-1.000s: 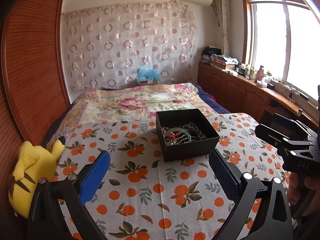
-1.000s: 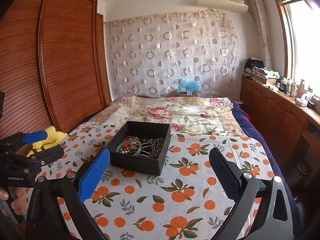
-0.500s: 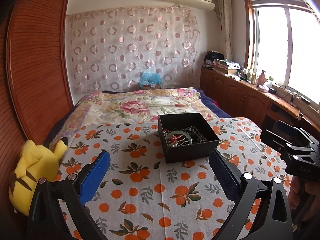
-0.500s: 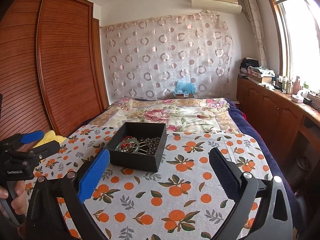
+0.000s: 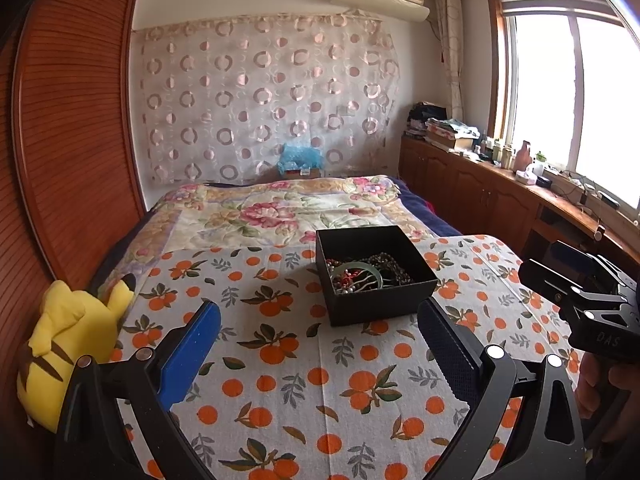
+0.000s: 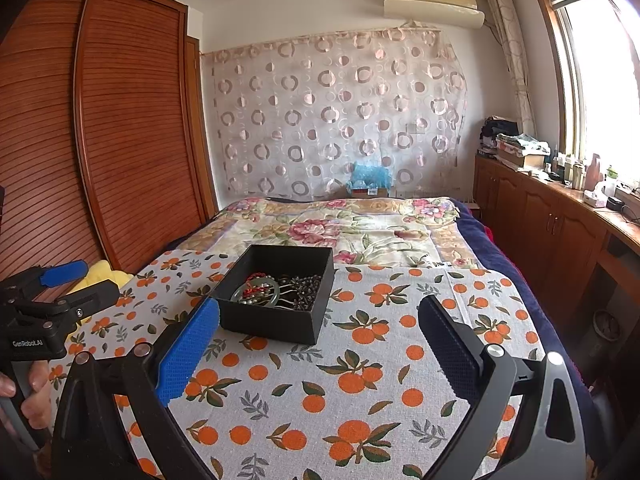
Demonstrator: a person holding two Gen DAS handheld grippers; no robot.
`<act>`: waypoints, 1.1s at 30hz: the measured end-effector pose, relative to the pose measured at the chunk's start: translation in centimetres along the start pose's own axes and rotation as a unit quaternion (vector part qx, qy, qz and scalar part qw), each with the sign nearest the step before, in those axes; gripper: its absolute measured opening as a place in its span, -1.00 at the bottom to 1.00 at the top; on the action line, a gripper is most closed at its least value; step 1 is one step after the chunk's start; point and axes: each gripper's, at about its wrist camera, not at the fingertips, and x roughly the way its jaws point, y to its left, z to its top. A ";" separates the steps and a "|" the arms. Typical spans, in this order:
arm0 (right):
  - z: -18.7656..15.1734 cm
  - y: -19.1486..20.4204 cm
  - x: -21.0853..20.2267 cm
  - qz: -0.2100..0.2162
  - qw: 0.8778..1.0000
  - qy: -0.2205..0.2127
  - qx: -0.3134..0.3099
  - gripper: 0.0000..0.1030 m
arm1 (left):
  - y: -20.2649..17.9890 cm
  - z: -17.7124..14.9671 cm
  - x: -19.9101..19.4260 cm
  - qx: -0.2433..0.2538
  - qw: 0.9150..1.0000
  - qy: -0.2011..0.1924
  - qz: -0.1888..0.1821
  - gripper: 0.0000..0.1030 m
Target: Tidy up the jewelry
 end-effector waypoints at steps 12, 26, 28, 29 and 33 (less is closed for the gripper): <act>0.0 0.0 0.0 0.000 1.000 0.000 0.000 0.95 | 0.0 0.0 0.0 -0.001 1.000 -0.001 -0.001 0.85; 0.0 0.1 0.0 0.000 1.000 0.000 0.000 0.95 | 0.0 -0.1 0.0 -0.001 1.000 -0.002 -0.001 0.85; 0.0 0.1 0.0 0.000 1.000 0.000 0.000 0.95 | 0.0 -0.1 0.0 -0.001 1.000 -0.002 0.000 0.85; 0.0 0.1 0.0 0.000 1.000 0.000 0.000 0.95 | 0.0 -0.1 0.0 -0.001 1.000 -0.002 0.000 0.85; 0.0 0.1 0.0 0.000 1.000 0.000 0.000 0.95 | -0.3 0.2 0.0 0.000 1.000 -0.003 0.000 0.85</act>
